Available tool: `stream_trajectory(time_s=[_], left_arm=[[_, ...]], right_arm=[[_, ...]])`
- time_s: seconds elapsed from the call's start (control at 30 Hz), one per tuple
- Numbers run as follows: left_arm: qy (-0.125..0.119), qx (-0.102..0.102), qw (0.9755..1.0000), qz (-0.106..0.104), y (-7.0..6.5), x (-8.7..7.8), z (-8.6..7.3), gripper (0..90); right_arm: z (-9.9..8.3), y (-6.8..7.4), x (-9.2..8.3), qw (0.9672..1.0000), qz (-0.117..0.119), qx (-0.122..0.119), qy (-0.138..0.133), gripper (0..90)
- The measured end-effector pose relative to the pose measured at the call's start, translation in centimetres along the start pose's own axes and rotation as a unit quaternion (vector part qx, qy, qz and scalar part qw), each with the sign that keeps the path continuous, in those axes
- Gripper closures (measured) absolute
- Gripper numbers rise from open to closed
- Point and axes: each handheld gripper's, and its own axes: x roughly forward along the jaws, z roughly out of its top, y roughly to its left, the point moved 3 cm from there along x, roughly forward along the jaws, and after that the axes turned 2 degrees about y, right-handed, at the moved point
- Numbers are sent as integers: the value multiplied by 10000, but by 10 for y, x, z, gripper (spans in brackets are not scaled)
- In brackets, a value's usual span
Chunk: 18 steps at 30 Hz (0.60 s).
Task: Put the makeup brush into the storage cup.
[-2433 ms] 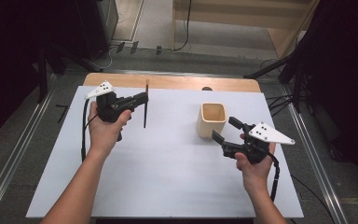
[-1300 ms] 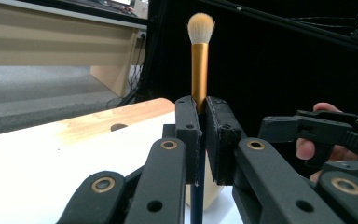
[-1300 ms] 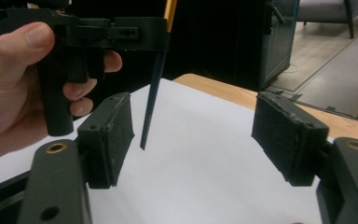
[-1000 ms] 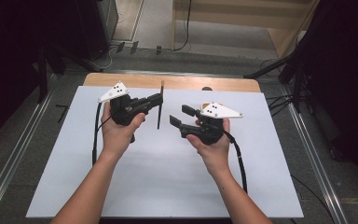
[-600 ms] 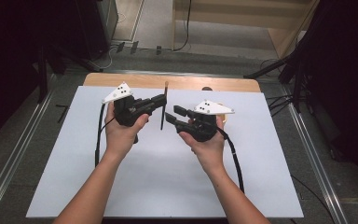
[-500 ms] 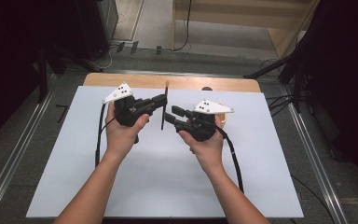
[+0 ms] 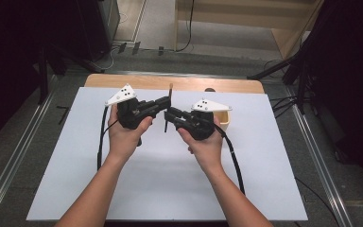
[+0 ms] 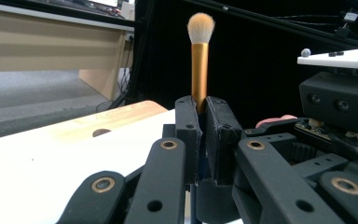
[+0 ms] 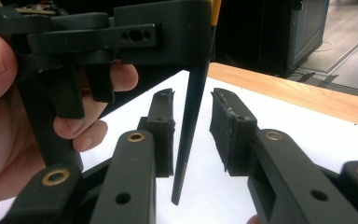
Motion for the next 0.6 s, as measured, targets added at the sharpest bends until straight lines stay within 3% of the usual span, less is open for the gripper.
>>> stream_trajectory(time_s=[0.6], left_arm=[[39,28,10000,-42,-1,4,-2,853]], right_arm=[[2,-4,3,9997,71,221,71,836]])
